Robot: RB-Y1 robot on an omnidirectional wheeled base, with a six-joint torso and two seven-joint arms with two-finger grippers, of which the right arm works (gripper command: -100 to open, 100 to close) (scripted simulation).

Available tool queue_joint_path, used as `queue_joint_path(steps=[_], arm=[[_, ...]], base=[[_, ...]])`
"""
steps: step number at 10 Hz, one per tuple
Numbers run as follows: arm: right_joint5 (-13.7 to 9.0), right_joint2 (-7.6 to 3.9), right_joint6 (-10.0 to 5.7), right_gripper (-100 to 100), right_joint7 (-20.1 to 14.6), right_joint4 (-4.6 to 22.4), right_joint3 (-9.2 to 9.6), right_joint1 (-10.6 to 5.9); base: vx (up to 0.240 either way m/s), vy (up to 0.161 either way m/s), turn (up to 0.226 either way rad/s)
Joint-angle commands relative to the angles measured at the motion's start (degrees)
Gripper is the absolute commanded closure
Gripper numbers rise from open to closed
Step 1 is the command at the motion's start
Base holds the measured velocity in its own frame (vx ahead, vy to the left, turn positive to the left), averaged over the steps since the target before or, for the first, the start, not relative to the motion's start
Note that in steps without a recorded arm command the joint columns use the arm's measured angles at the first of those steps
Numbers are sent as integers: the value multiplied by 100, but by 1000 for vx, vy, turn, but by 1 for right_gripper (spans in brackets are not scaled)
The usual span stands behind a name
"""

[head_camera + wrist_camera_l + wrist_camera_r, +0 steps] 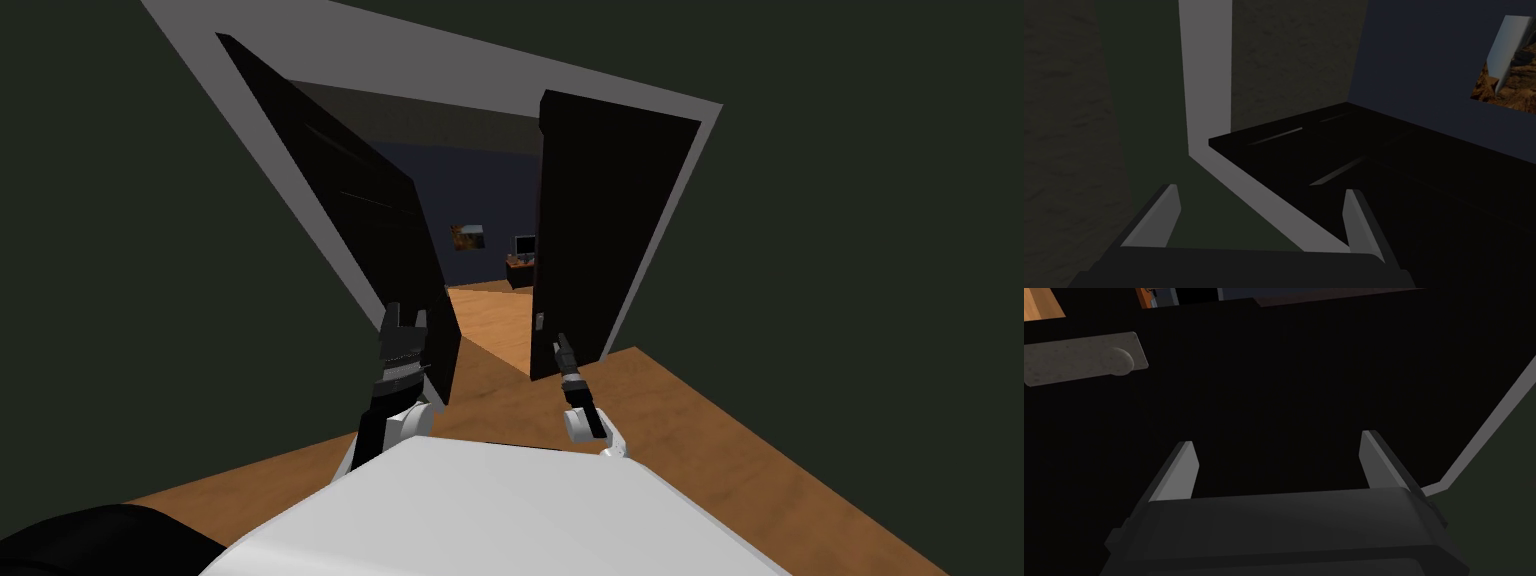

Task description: Push the door open

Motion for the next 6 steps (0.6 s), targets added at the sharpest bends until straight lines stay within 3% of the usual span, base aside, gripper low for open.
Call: queue_joint_path(steps=[1, 6], arm=[[-2, -9, -52, -100, -31, 286, 29, -132], [8, 31, -129, -100, -63, 1093, 122, -416]], base=[[71, -55, 42], [76, -52, 29]])
